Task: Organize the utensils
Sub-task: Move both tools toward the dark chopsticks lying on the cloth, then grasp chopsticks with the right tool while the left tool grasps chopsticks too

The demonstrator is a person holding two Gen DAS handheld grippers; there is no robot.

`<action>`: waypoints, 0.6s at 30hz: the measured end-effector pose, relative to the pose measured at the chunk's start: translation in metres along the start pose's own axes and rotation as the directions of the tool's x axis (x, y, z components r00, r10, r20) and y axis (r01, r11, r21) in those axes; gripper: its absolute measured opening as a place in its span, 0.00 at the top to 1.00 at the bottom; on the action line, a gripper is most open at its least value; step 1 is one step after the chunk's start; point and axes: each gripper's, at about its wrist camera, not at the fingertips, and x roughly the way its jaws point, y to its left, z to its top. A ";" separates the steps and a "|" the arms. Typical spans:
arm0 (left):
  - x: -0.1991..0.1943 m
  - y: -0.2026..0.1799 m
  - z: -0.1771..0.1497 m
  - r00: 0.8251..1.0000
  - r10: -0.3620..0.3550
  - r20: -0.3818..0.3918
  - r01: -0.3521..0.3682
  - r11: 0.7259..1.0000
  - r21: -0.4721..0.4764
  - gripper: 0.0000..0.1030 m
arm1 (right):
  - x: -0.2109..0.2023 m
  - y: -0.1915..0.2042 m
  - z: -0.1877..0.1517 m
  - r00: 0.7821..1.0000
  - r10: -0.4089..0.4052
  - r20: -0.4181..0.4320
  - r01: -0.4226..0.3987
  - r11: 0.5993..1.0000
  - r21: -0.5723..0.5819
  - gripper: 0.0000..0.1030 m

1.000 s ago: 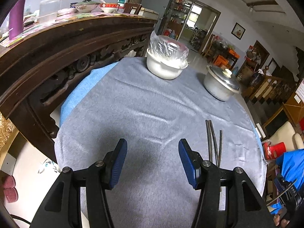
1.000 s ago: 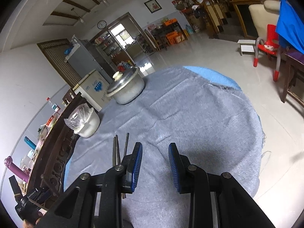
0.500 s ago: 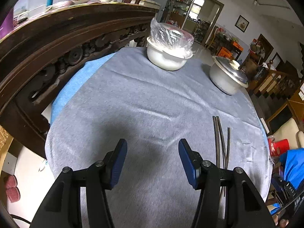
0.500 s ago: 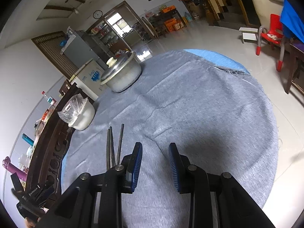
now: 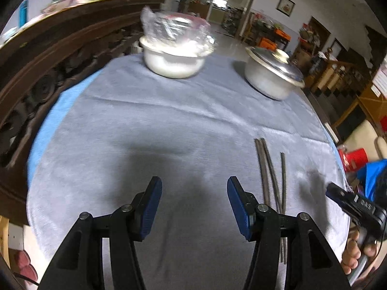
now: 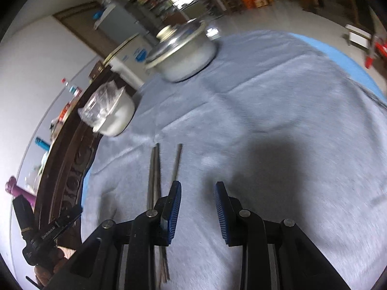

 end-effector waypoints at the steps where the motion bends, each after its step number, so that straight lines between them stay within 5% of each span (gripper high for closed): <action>1: 0.006 -0.006 0.001 1.000 -0.012 -0.011 0.012 1.000 0.014 0.45 | 0.007 0.005 0.003 1.000 0.006 -0.011 -0.006 1.000 -0.018 0.70; 8: 0.032 -0.033 0.009 0.998 -0.043 -0.046 0.047 0.995 0.085 0.45 | 0.054 0.029 0.017 0.996 -0.004 -0.091 -0.005 0.995 -0.101 0.70; 15: 0.059 -0.044 0.013 0.988 -0.096 -0.121 0.107 0.991 0.086 0.45 | 0.098 0.039 0.029 0.983 -0.108 -0.146 0.087 0.986 -0.145 0.71; 18: 0.067 -0.053 0.020 0.985 -0.117 -0.126 0.131 0.986 0.106 0.45 | 0.107 0.049 0.031 0.974 -0.188 -0.129 0.160 0.967 -0.199 0.86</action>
